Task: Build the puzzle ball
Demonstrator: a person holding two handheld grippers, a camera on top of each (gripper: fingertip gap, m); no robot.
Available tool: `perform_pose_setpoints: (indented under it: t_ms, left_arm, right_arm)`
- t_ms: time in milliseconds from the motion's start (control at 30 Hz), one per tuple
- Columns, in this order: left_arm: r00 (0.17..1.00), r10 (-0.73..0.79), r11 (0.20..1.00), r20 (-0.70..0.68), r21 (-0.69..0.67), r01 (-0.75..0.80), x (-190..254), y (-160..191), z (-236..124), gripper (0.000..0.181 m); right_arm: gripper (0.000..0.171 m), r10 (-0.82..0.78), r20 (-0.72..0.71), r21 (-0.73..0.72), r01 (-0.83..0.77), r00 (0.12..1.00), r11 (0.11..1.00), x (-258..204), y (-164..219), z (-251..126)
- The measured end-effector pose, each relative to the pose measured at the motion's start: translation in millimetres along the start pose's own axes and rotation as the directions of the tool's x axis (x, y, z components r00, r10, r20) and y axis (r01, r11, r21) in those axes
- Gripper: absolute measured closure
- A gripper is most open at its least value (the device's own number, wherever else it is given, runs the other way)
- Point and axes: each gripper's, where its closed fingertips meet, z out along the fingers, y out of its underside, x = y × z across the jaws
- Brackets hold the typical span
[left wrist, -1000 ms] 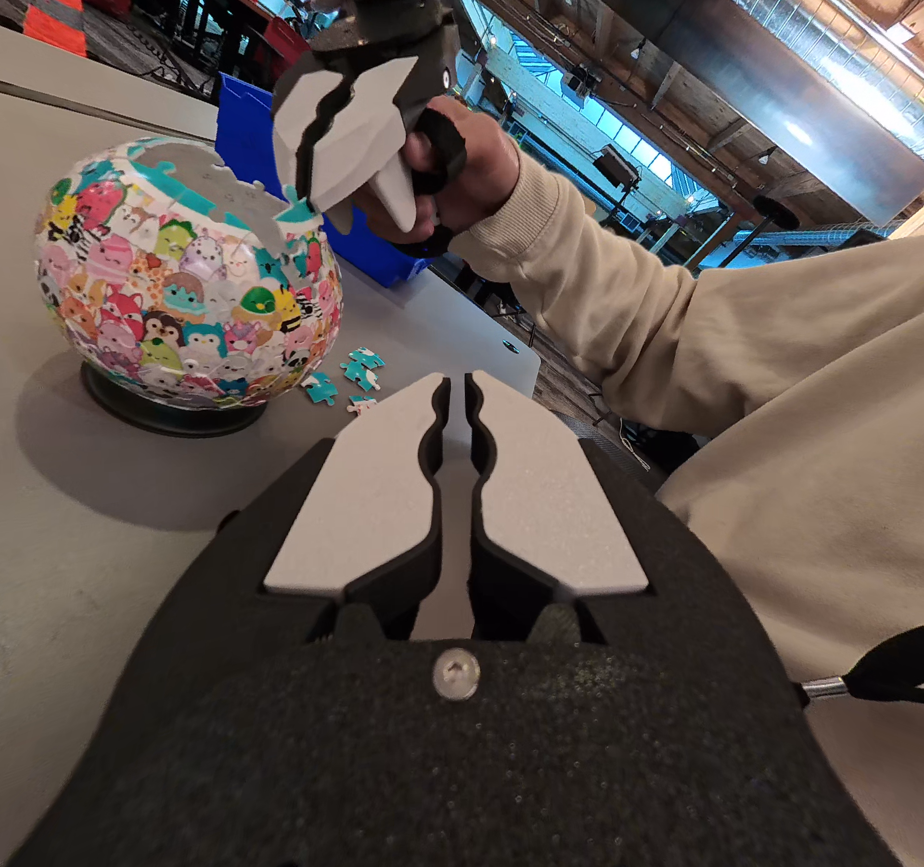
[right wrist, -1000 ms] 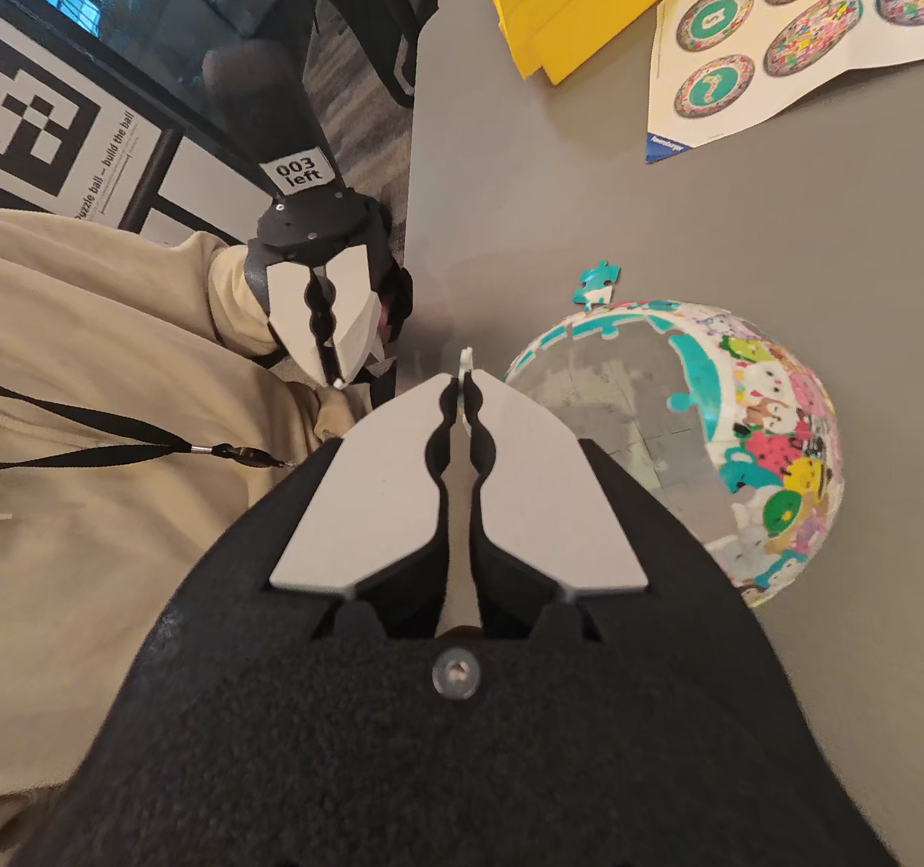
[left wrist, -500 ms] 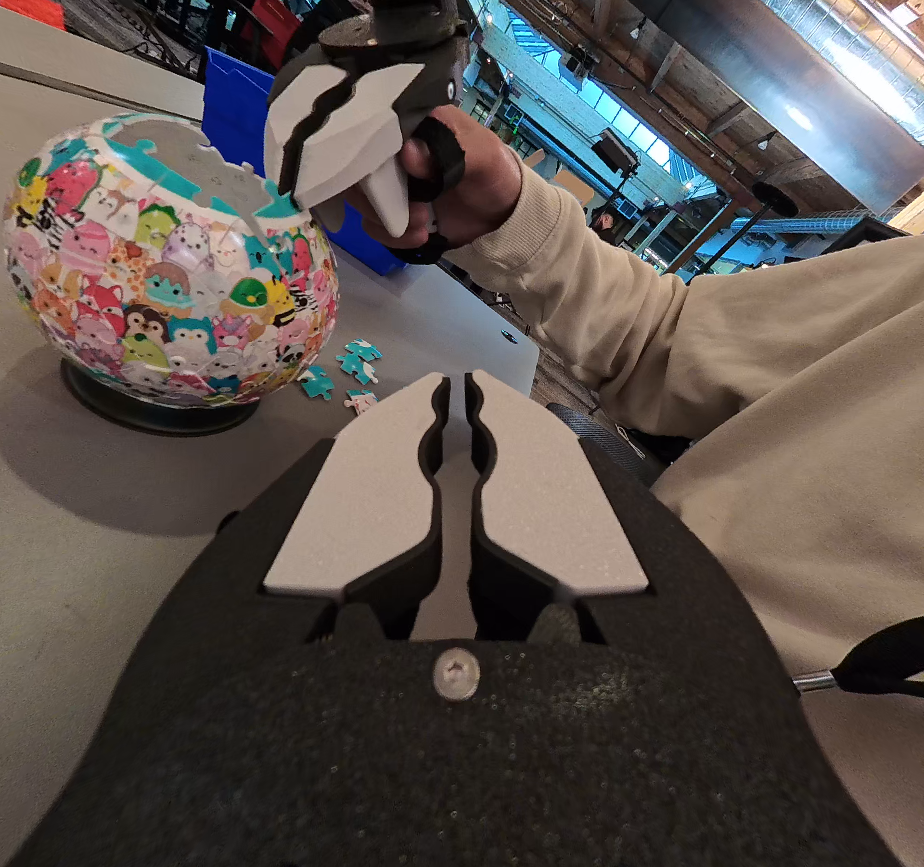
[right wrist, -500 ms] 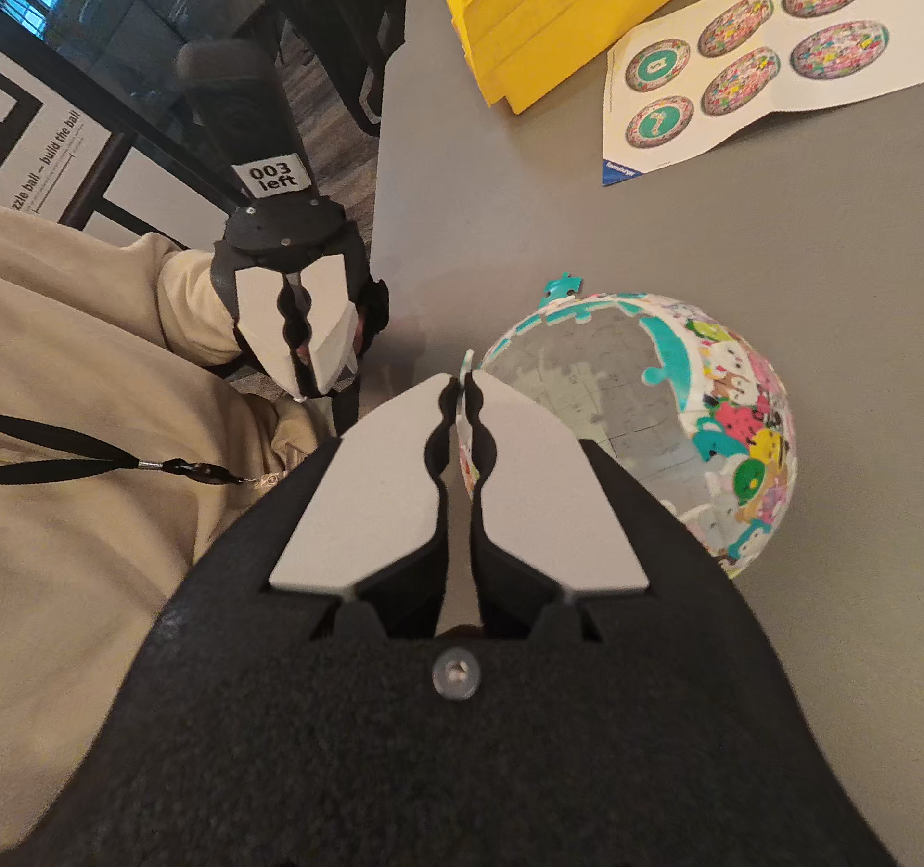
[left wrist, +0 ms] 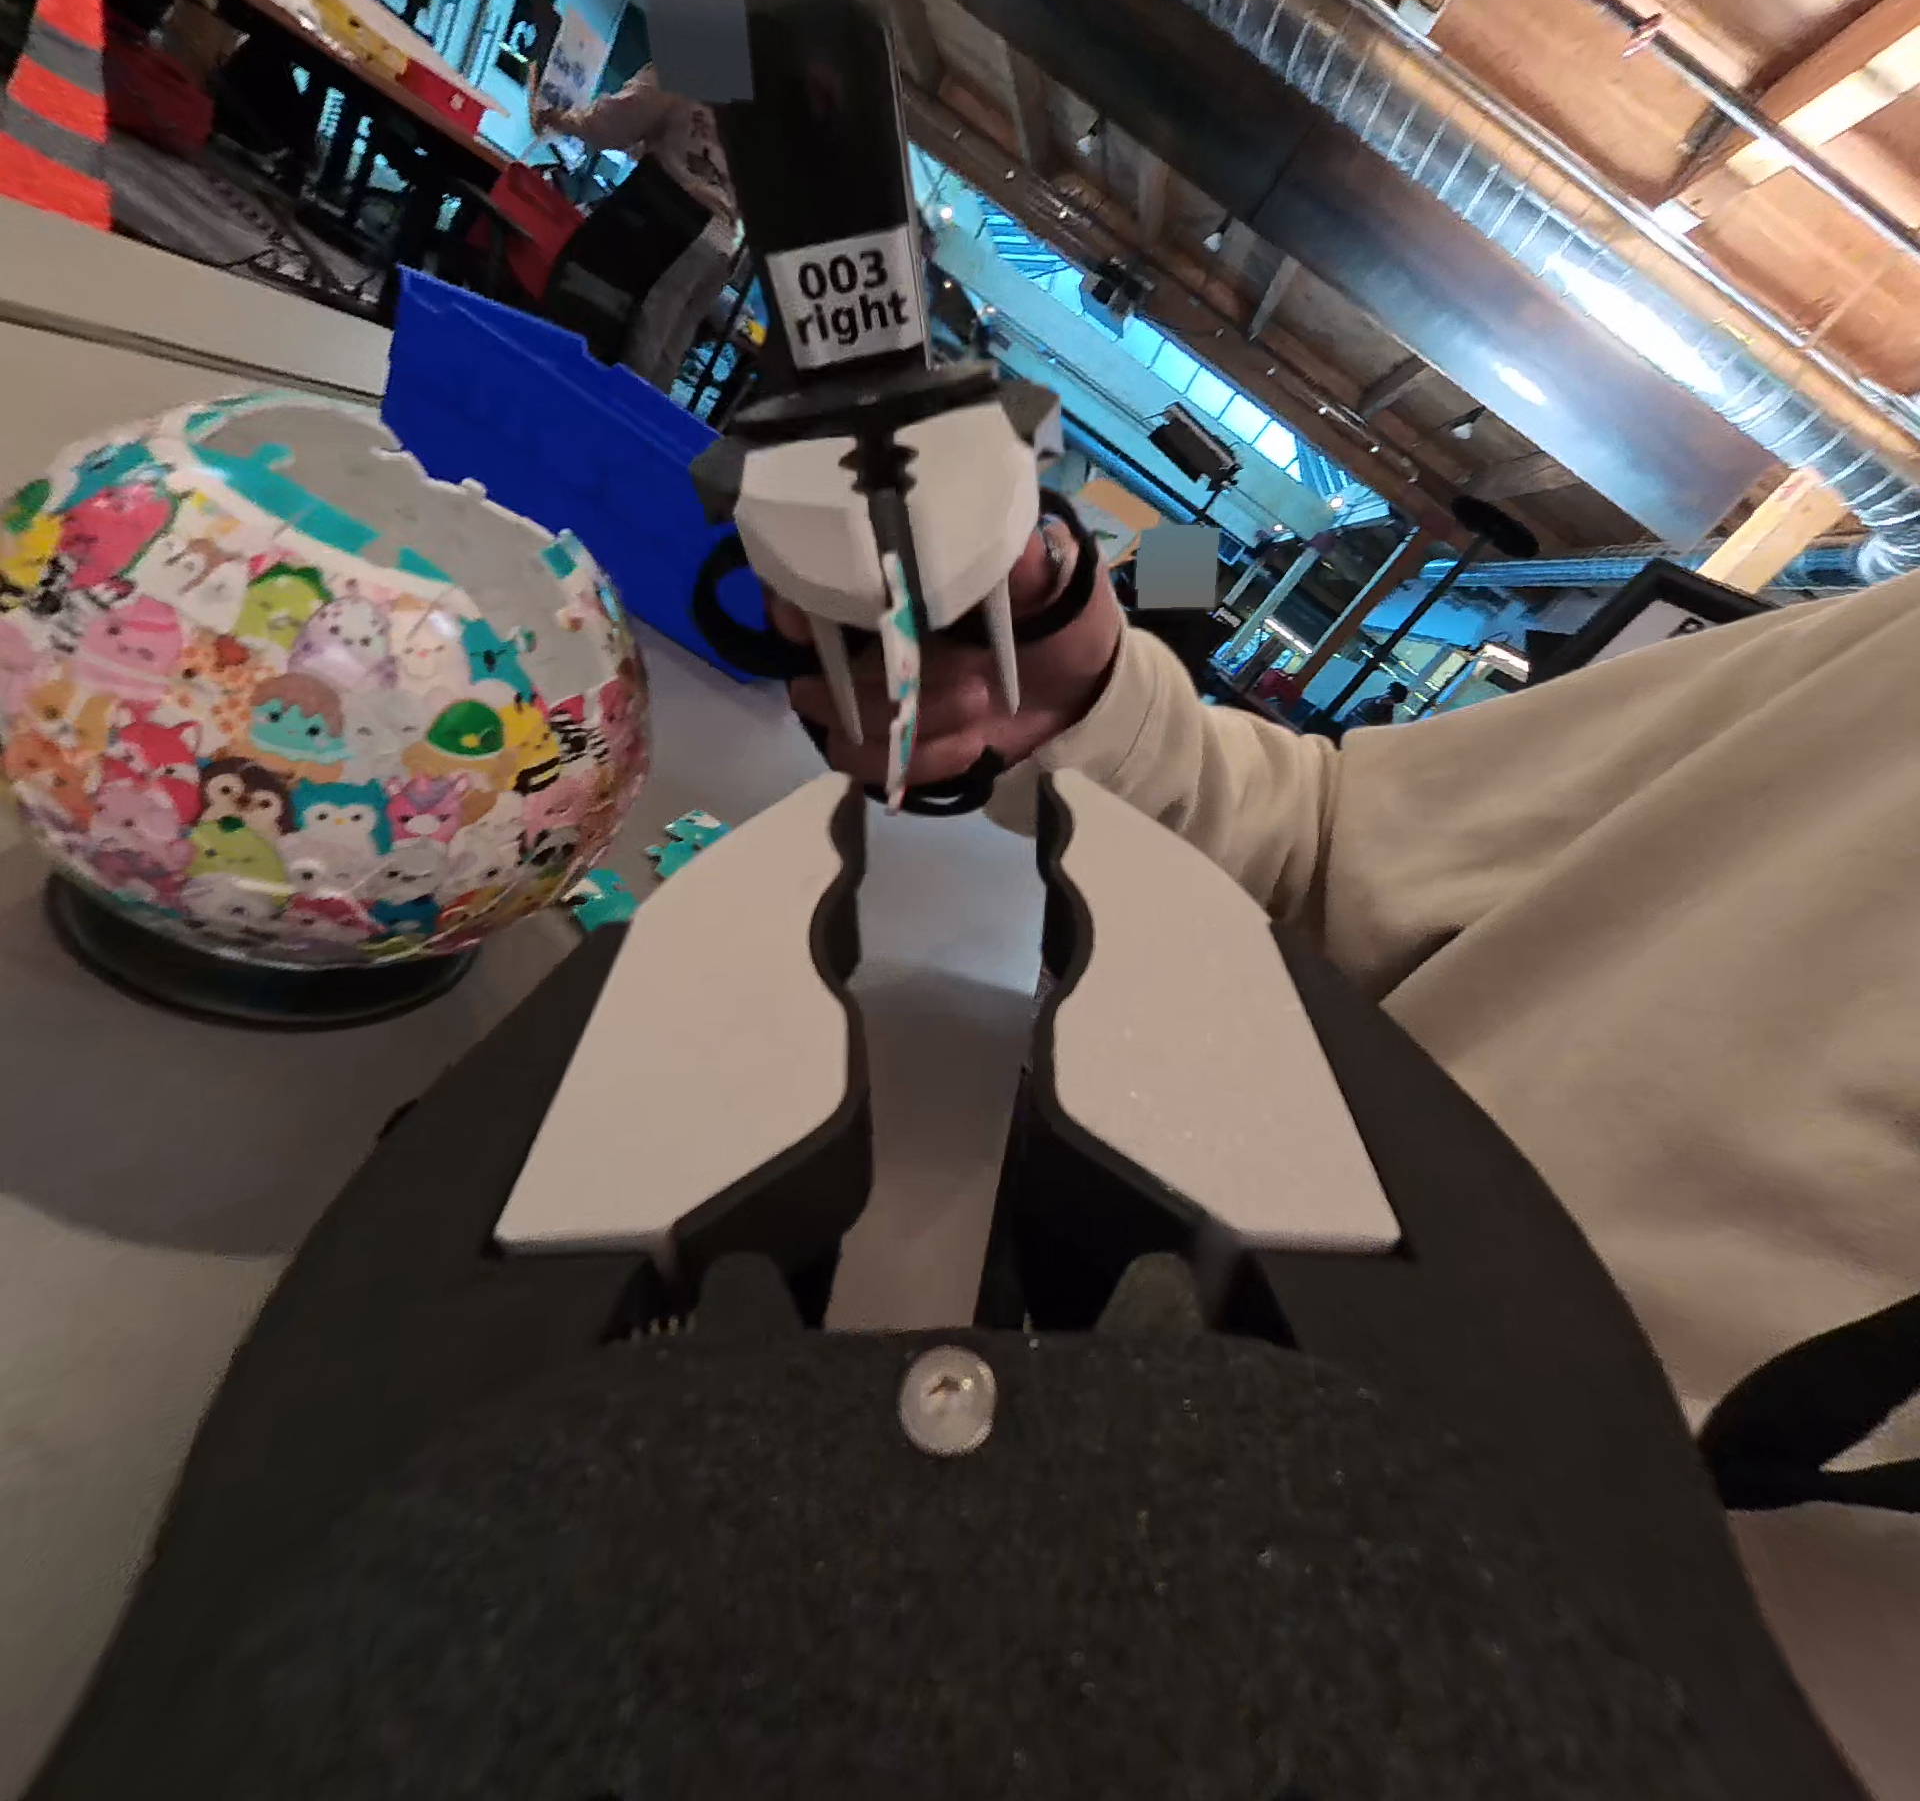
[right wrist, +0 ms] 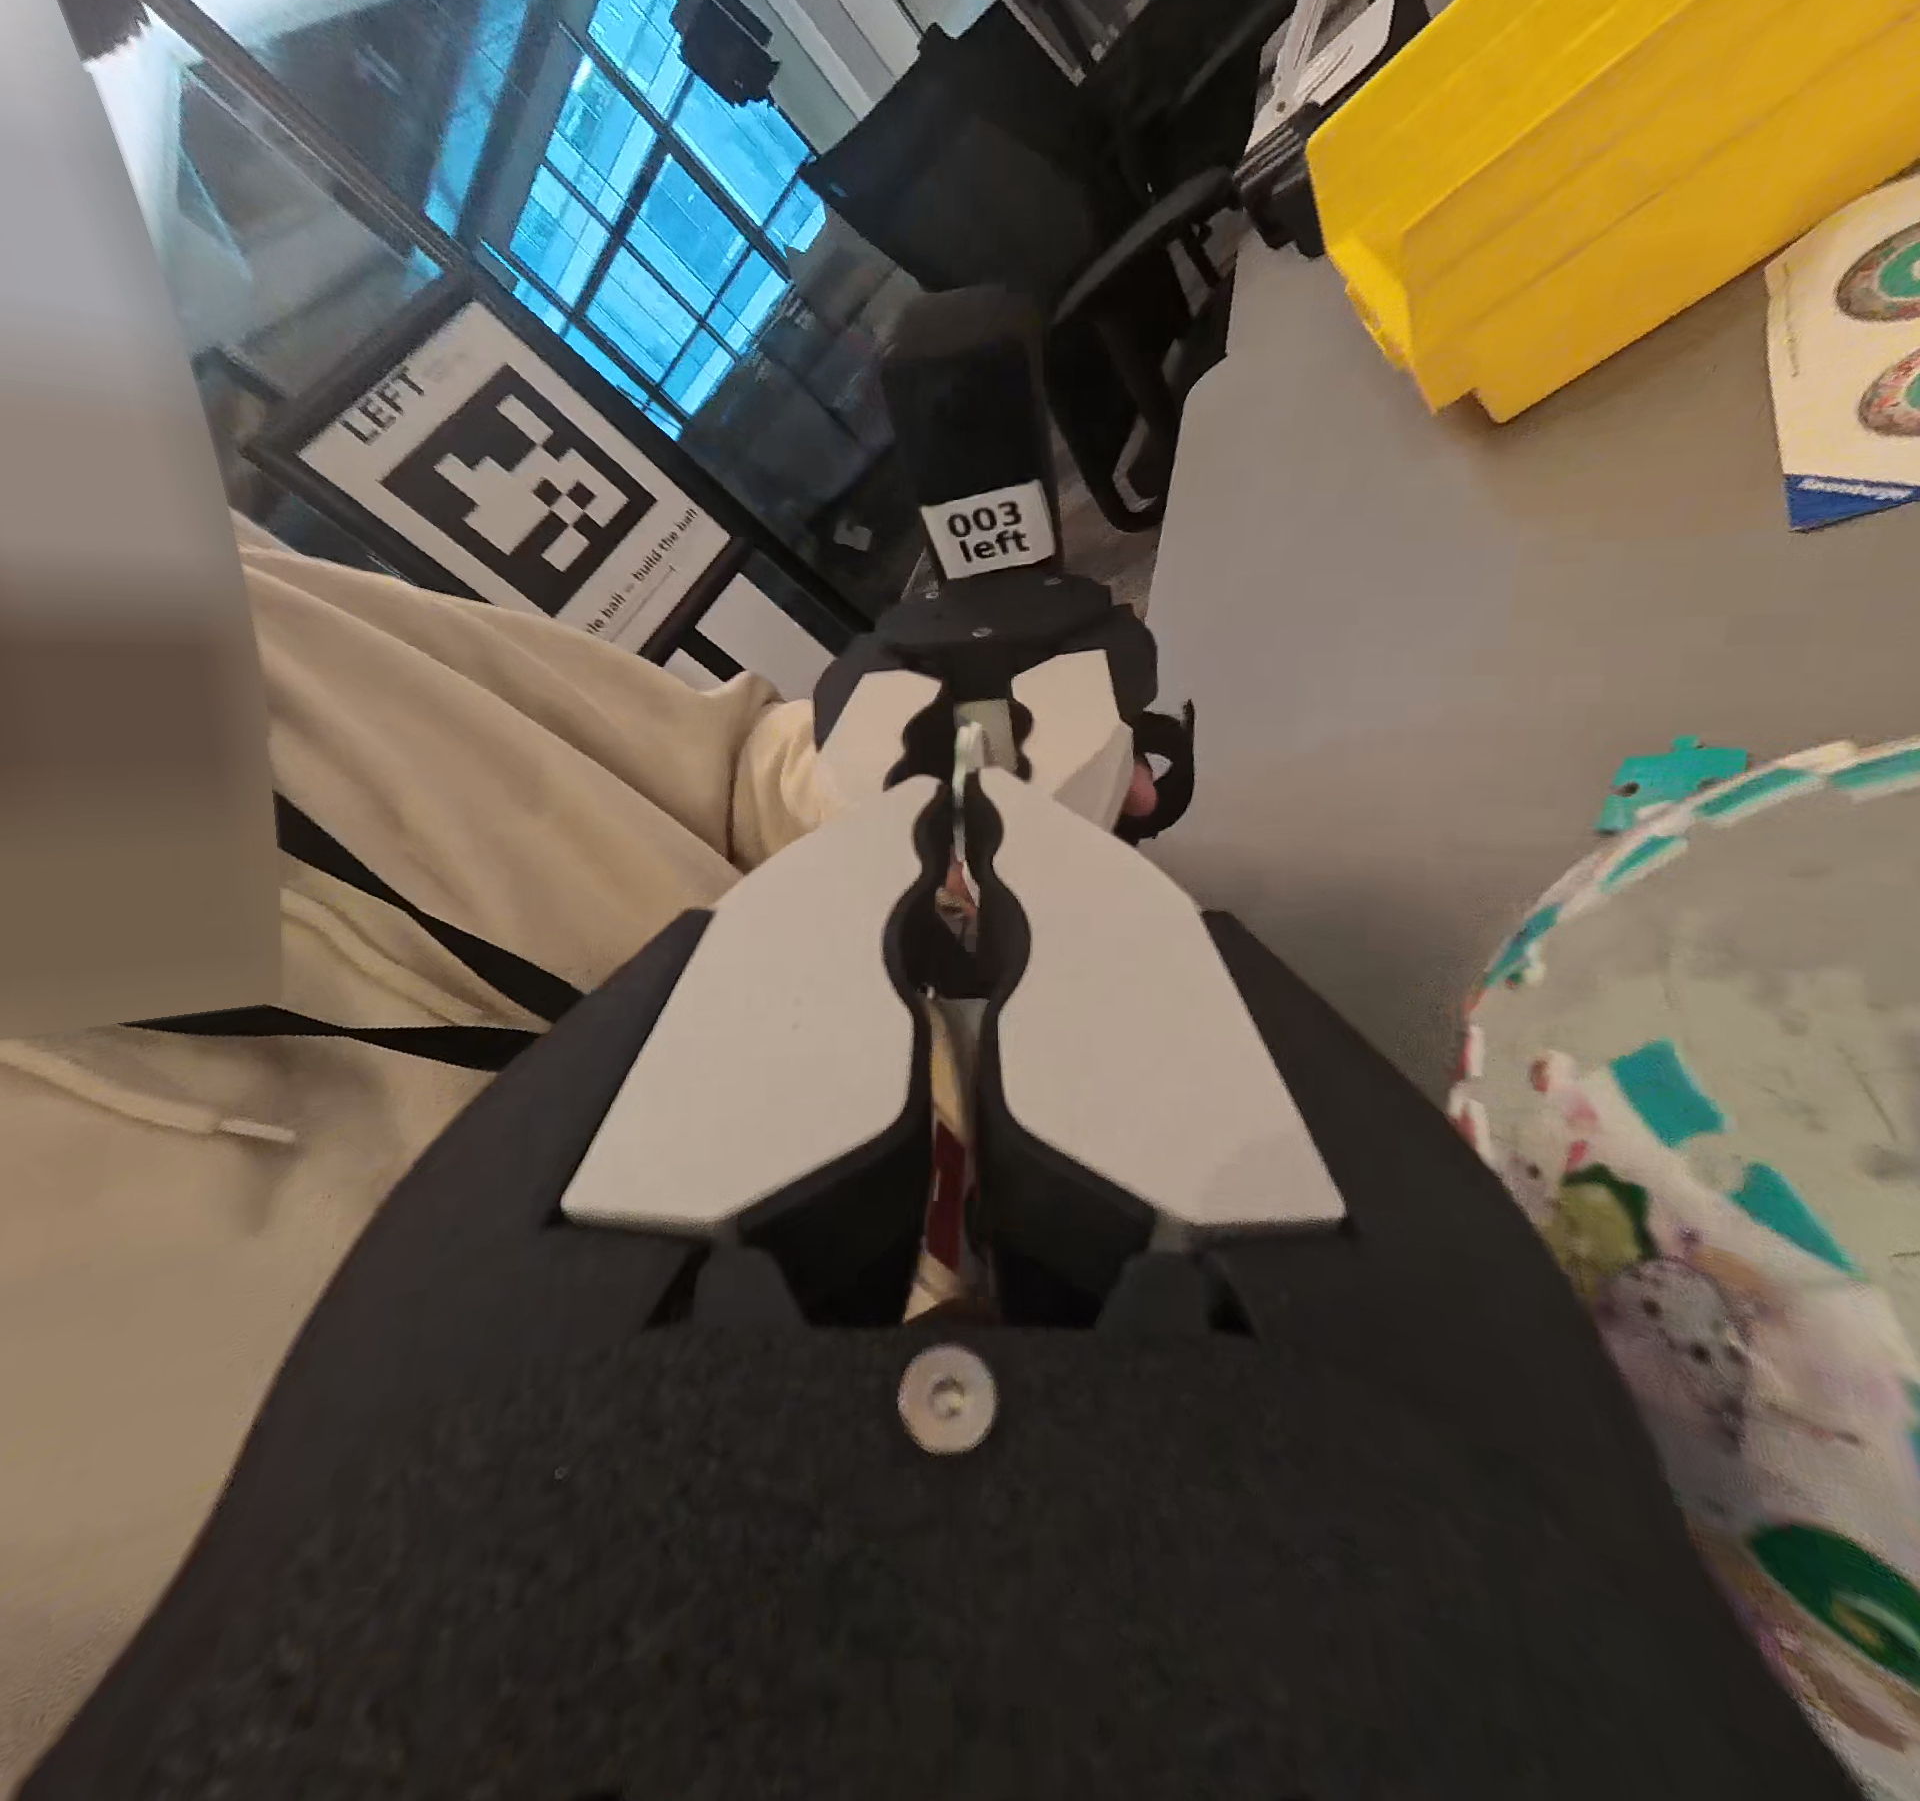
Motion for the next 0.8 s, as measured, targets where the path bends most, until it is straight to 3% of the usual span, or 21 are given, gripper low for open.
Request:
perform_pose_setpoints:
  t_ms: [100,167,267,333,433,600,667,800]
  left_arm:
    - [1.000,0.003,1.000,-0.015,0.005,-0.002,3,0,-1,0.178]
    - [0.999,-0.023,1.000,-0.039,-0.011,0.022,5,2,-2,0.179]
    - [1.000,-0.029,0.997,-0.006,-0.078,0.028,0,12,-1,0.179]
    - [1.000,0.003,0.991,0.012,-0.137,-0.001,-1,20,0,0.179]
    - [0.995,0.093,0.971,0.043,-0.224,-0.081,-3,31,4,0.179]
    - [0.990,0.133,0.958,0.046,-0.260,-0.117,-1,38,10,0.179]
    - [0.988,0.144,0.956,0.050,-0.265,-0.126,-1,39,10,0.179]
    - [0.987,0.151,0.954,0.054,-0.268,-0.131,-1,40,7,0.179]
  right_arm:
    - [0.169,-0.050,0.006,0.007,0.050,0.999,0.999,-6,5,5]
    - [0.168,-0.075,-0.013,-0.014,0.075,0.997,0.997,-5,7,5]
    - [0.157,-0.198,-0.095,-0.237,0.171,0.976,0.956,2,11,-3]
    - [0.145,-0.283,-0.097,-0.399,0.224,0.954,0.889,1,7,-7]
    - [0.146,-0.354,-0.031,-0.671,0.243,0.935,0.700,0,15,-13]
    - [0.153,-0.315,0.084,-0.863,0.227,0.945,0.451,-2,35,-13]
    - [0.161,-0.309,0.102,-0.891,0.225,0.945,0.395,1,42,-13]
    - [0.167,-0.297,0.103,-0.888,0.223,0.949,0.402,3,43,-7]
